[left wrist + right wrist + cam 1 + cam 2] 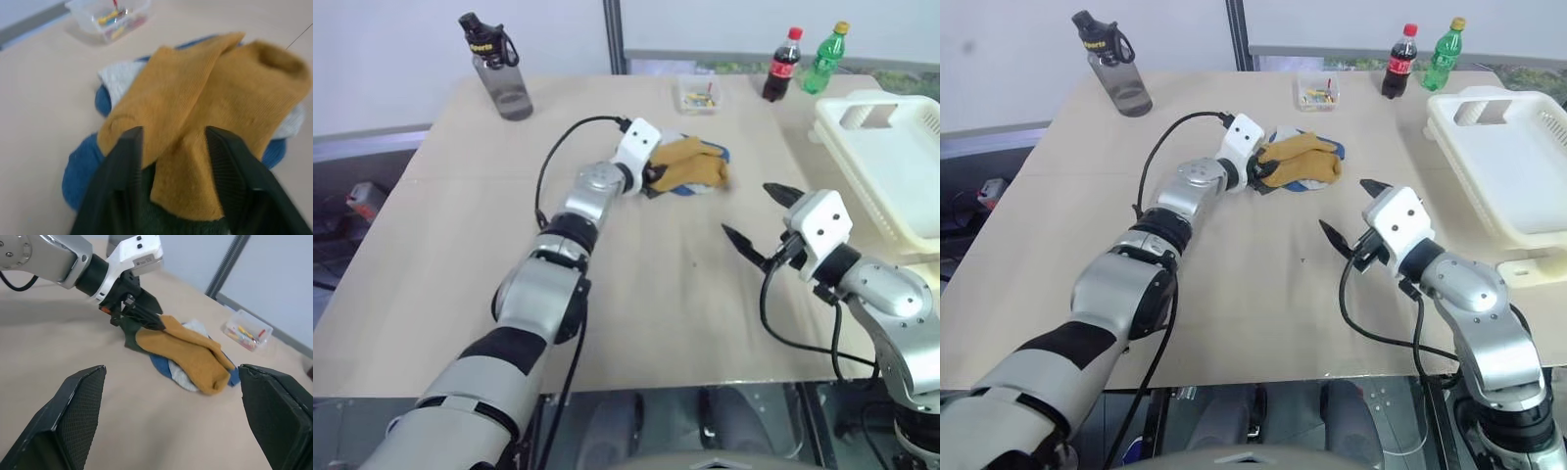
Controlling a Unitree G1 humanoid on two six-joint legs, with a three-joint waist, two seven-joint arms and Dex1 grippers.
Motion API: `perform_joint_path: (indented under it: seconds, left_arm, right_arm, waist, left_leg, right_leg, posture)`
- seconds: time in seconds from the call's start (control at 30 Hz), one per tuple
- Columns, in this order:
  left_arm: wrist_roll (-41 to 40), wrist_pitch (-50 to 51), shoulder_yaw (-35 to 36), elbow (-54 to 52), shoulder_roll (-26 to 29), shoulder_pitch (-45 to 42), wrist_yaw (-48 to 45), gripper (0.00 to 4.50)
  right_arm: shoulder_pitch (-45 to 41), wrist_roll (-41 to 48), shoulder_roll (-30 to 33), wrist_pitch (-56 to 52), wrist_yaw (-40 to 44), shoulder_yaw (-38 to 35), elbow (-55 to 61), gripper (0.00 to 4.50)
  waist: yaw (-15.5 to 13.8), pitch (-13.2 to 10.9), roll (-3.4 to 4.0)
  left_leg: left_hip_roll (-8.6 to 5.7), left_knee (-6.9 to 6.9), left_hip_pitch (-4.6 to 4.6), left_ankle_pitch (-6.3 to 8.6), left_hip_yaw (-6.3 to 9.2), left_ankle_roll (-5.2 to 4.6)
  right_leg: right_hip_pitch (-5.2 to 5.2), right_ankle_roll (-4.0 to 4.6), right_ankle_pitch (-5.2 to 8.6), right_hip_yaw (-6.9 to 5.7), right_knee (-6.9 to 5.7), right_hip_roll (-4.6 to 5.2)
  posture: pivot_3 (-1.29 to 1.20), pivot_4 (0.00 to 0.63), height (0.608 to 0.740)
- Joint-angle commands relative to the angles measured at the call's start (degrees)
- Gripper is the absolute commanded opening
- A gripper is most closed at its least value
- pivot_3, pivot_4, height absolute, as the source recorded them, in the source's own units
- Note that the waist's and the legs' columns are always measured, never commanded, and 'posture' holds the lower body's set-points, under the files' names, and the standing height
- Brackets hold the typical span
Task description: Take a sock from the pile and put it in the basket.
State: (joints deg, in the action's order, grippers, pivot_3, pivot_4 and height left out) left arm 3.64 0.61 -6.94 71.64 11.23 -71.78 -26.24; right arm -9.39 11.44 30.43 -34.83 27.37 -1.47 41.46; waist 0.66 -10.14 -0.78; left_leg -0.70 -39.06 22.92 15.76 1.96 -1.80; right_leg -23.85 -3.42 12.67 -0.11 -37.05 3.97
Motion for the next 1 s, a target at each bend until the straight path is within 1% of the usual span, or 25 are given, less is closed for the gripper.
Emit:
perform_joint_path:
  seconds: [0.03,0.23,0.27,0.33,0.43,0.47,0.7,0.73,0.77,0.8,0.93,0.97,1.0]
  left_arm:
    - [1.93,-0.75,0.34,1.62,-0.62,-3.05,2.48,2.33]
    - [3.22,0.28,1.15,3.27,-2.08,-4.15,5.02,2.33]
    - [3.11,0.44,1.48,3.38,-2.35,-4.2,5.02,2.71]
    - [3.34,0.67,1.61,3.59,-2.65,-4.2,5.66,2.99]
    - [3.98,1.17,1.65,3.97,-2.88,-4.21,7.13,4.36]
    - [4.08,1.39,1.77,4.07,-3.0,-4.27,7.62,4.47]
    - [4.12,3.16,3.37,4.84,-5.18,-3.31,9.09,4.47]
    - [3.81,3.22,3.78,4.87,-5.5,-3.09,9.11,4.09]
    - [3.44,3.23,4.25,4.88,-5.77,-2.93,9.03,3.87]
    - [3.15,3.11,4.74,4.83,-6.01,-2.79,8.92,3.55]
    - [2.96,3.17,5.87,4.58,-6.43,-2.17,8.34,2.05]
    - [2.89,3.14,6.03,4.48,-6.41,-1.96,8.12,1.53]
    - [2.85,3.07,6.13,4.37,-6.38,-1.76,7.97,1.28]
  right_arm:
    - [0.56,-0.27,-0.03,-0.59,-2.07,-2.26,3.38,4.5]
    - [0.45,-0.09,0.15,-0.36,-2.86,-2.58,2.75,4.5]
    - [0.22,-0.06,0.15,-0.21,-2.9,-2.53,2.39,4.5]
    - [-0.26,0.0,0.18,0.07,-2.88,-2.36,1.75,4.5]
    - [-0.87,0.18,0.3,0.39,-2.67,-2.16,1.02,4.5]
    - [-0.96,0.28,0.35,0.47,-2.57,-2.2,0.87,4.5]
    - [-1.71,0.82,0.74,0.55,-1.71,-2.22,-0.08,4.5]
    - [-1.79,0.91,0.83,0.46,-1.57,-2.33,-0.1,4.5]
    - [-1.88,0.96,0.93,0.39,-1.46,-2.4,-0.13,4.5]
    - [-1.92,1.05,1.04,0.29,-1.35,-2.55,-0.09,4.5]
    - [-1.9,1.21,1.42,0.09,-1.21,-2.78,-0.01,4.5]
    - [-1.92,1.23,1.45,0.05,-1.26,-2.74,0.0,4.5]
    - [-1.88,1.25,1.48,0.04,-1.31,-2.73,0.03,4.5]
  waist:
    - [-0.06,-0.01,-0.02]
    - [-0.07,-0.03,-0.05]
    - [-0.07,-0.03,-0.05]
    - [-0.07,-0.03,-0.05]
    - [-0.03,-0.03,-0.05]
    - [-0.01,-0.03,-0.05]
    - [-0.18,-0.03,-0.05]
    - [-0.18,-0.03,-0.05]
    - [-0.18,-0.03,-0.05]
    - [-0.16,-0.03,-0.05]
    - [-0.12,-0.03,-0.05]
    - [-0.12,-0.03,-0.05]
    - [-0.11,-0.03,-0.05]
  left_leg:
    - [0.0,-0.01,0.0,0.0,0.0,0.0]
    - [-0.01,-0.02,0.0,0.0,0.01,0.0]
    - [-0.01,-0.02,0.0,0.0,0.0,0.0]
    - [-0.01,-0.02,0.0,0.0,0.01,0.0]
    - [-0.01,-0.03,0.0,0.0,0.0,0.01]
    - [-0.01,-0.03,-0.01,0.0,0.0,0.01]
    - [-0.02,-0.07,0.0,0.0,0.0,0.0]
    - [-0.02,-0.07,0.0,0.0,0.0,0.01]
    - [-0.02,-0.07,0.0,0.0,0.0,0.01]
    - [-0.02,-0.07,0.0,0.0,0.0,0.0]
    - [-0.02,-0.08,-0.01,0.0,0.0,0.01]
    - [-0.02,-0.08,-0.01,0.0,0.0,0.01]
    - [-0.02,-0.08,-0.01,0.0,0.0,0.01]
  right_leg:
    - [0.0,0.0,0.0,-0.01,0.0,0.0]
    - [0.0,-0.01,0.0,-0.02,-0.01,0.01]
    - [0.0,-0.01,0.0,-0.02,-0.01,0.01]
    - [0.0,-0.01,0.0,-0.02,-0.01,0.01]
    - [0.0,-0.01,0.0,-0.02,-0.01,0.01]
    - [0.0,-0.01,0.0,-0.02,-0.02,0.01]
    - [0.02,-0.01,0.0,-0.02,-0.04,0.01]
    - [0.02,-0.01,0.0,-0.02,-0.04,0.01]
    - [0.02,-0.01,0.0,-0.02,-0.04,0.01]
    - [0.02,-0.01,0.0,-0.02,-0.04,0.02]
    - [0.02,-0.01,0.0,-0.02,-0.05,0.02]
    - [0.02,-0.01,0.0,-0.02,-0.06,0.02]
    - [0.02,-0.01,0.0,-0.02,-0.06,0.02]
  posture:
    - [0.0,0.15,0.74]
    - [0.0,0.15,0.74]
    - [0.0,0.15,0.74]
    - [0.0,0.15,0.74]
    - [0.0,0.15,0.74]
    - [0.0,0.15,0.74]
    - [0.0,0.15,0.74]
    - [0.0,0.15,0.74]
    - [0.0,0.15,0.74]
    - [0.0,0.15,0.74]
    - [0.0,0.15,0.74]
    - [0.0,0.15,0.74]
    - [0.0,0.15,0.74]
